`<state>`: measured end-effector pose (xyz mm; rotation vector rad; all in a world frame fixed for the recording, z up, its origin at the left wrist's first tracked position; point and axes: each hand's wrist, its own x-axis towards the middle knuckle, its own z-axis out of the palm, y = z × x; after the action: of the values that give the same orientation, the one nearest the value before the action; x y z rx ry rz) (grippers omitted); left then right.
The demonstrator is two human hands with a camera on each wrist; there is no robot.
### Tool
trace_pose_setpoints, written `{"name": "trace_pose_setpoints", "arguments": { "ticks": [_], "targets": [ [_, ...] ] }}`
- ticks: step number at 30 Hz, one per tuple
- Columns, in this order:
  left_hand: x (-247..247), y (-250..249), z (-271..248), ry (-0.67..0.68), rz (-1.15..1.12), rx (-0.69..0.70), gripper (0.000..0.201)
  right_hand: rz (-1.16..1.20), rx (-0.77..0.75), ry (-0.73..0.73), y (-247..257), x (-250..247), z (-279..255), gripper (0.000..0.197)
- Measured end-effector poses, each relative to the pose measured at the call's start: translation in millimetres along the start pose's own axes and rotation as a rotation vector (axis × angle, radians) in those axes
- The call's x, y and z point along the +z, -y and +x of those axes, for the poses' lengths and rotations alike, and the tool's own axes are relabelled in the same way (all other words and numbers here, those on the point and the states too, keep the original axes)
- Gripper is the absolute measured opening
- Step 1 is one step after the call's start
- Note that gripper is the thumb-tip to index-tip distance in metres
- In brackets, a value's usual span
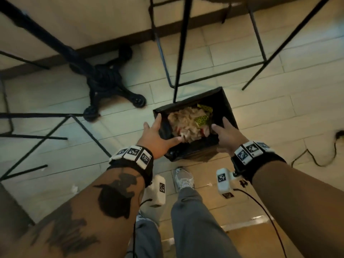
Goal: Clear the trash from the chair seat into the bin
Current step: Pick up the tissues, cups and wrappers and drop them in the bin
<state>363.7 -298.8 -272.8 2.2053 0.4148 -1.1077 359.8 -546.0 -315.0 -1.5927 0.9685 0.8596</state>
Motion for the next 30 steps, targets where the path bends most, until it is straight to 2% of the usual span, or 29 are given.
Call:
{"name": "trace_pose_setpoints", "arguments": {
  "ticks": [2,7,10,13,16,19,22,26,30],
  "targets": [
    [-20.6,8.9,-30.1,-0.07,-0.074,0.033,0.108,-0.127,-0.061,0.008,10.5,13.8,-21.3,0.076],
    [-88.2,46.8,-132.2,-0.263,-0.218,0.197,0.093,-0.52,-0.336,0.042,58.7,73.9,-96.2,0.06],
    [-128.2,83.9,-199.6,-0.371,-0.311,0.235,0.078,-0.618,-0.534,0.041,98.3,132.6,-171.1,0.048],
    [-165.6,131.3,-262.6,-0.492,-0.387,0.244,0.063,-0.692,-0.724,0.119,133.6,200.9,-249.0,0.049],
    [-192.8,184.5,-308.1,-0.659,-0.43,0.195,0.055,-0.788,-0.903,0.18,158.2,275.9,-308.6,0.053],
    [-210.0,239.5,-331.6,-0.859,-0.469,0.085,0.051,-0.912,-1.07,0.223,166.6,351.7,-350.6,0.06],
    [-226.2,282.4,-337.7,-0.96,-0.395,-0.116,0.061,-1.083,-1.192,0.292,167.6,419.1,-381.5,0.071],
    [-237.0,313.9,-328.8,-0.902,-0.338,-0.254,0.07,-1.341,-1.281,0.371,167.2,500.9,-411.0,0.091],
    [-229.3,312.9,-316.0,-0.853,-0.255,-0.252,0.054,-1.48,-1.232,0.34,167.6,549.0,-414.3,0.104]
  ]
}}
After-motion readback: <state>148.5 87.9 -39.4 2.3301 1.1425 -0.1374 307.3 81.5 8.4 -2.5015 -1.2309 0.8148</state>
